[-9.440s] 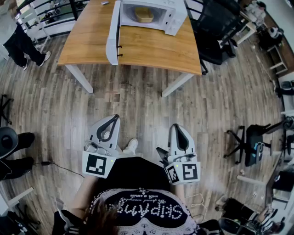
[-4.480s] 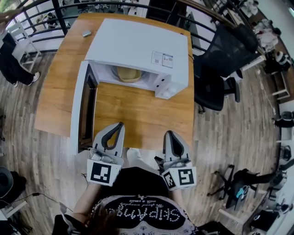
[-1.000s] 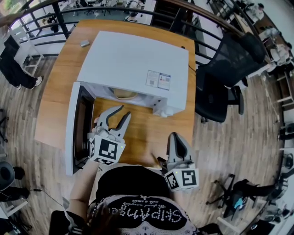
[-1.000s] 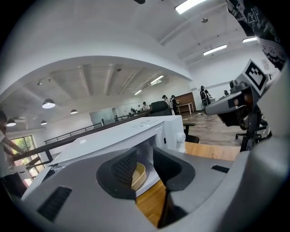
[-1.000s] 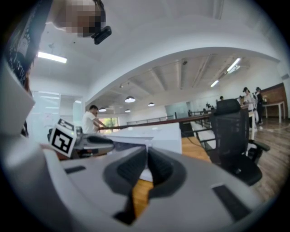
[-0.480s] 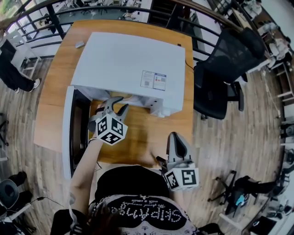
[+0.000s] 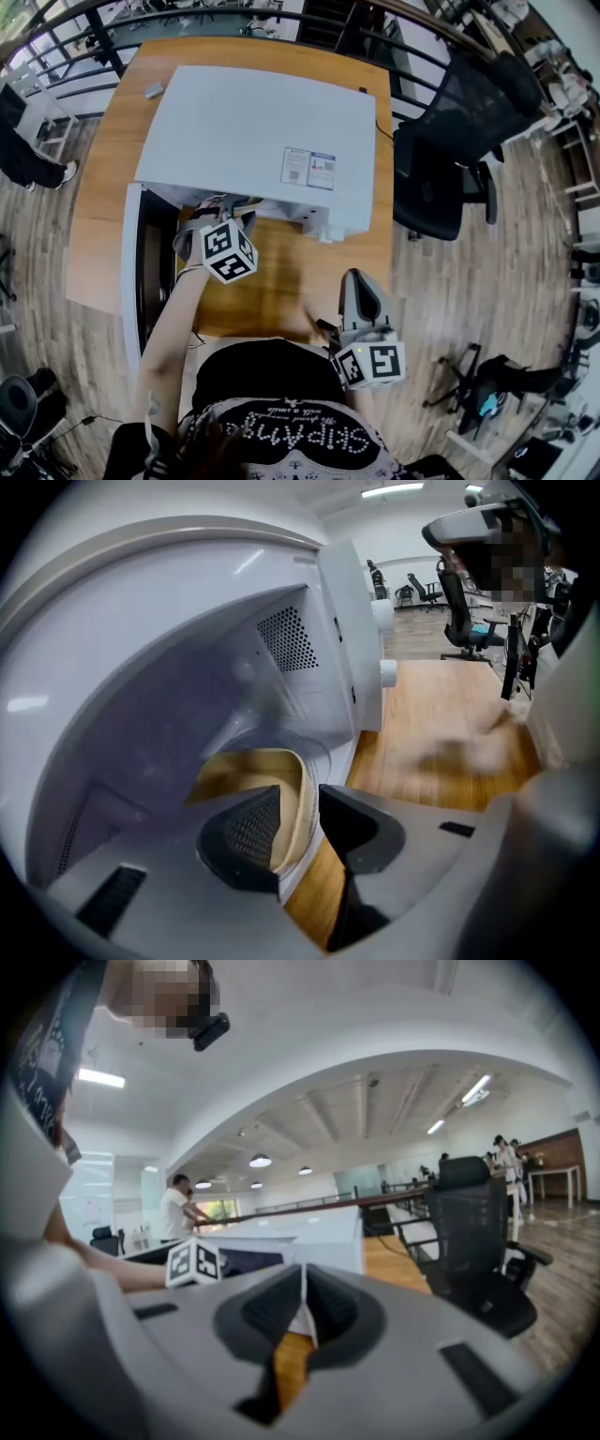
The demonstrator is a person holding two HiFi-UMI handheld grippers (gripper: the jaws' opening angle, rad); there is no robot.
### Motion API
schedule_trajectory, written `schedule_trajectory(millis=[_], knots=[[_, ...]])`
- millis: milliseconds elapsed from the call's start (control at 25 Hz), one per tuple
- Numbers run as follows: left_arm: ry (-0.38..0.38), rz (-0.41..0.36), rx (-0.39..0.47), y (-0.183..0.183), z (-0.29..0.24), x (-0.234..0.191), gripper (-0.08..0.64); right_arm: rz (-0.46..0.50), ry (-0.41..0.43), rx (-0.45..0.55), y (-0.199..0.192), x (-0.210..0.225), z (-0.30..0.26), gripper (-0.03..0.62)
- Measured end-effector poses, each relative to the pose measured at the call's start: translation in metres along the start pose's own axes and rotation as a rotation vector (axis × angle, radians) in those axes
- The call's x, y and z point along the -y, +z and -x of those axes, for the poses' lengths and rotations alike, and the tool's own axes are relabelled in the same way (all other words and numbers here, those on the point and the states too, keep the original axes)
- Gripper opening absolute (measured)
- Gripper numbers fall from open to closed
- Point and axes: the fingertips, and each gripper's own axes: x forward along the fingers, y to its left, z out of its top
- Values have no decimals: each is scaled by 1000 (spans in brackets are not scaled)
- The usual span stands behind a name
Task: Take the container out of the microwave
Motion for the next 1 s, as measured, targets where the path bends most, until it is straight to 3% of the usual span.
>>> schedule_trajectory(millis=[520,680,1000], knots=[[-72,-131,-99,-12,-19,5,111,-3,-5,-17,-3,1,-4,37],[-81,-171,-125,-14,-21,7,66,-3,-10,-16,-3,2,-3,37],[-125,-184,-141,-12,-20,12,40,-2,-15,-13,-3,2,-2,37]])
